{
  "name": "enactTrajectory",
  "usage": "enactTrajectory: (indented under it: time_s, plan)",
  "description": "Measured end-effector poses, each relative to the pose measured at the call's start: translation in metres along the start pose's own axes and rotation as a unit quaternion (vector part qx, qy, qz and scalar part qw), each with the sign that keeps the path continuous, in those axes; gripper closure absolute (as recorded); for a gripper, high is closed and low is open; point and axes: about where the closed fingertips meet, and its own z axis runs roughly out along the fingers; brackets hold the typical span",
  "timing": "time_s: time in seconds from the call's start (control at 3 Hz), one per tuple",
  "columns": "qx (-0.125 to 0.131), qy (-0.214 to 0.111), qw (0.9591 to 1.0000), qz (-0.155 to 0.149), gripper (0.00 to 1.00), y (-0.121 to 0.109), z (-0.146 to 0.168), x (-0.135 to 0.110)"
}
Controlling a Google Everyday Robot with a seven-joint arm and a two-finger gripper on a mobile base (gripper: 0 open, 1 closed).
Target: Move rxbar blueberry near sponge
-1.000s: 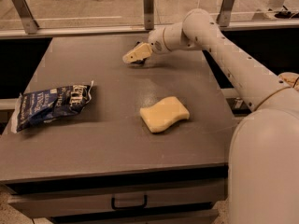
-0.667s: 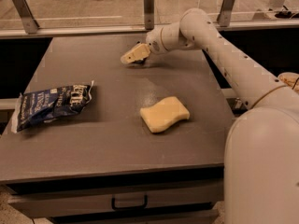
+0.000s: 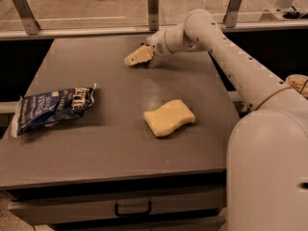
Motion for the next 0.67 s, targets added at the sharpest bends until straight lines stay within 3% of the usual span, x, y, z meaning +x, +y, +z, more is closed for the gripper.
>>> enactTrajectory:
  time_s: [0.67]
  plan:
    - [-0.010, -0.005, 0.9999, 0.001, 0.65, 0.0045, 0.0052, 0.0000]
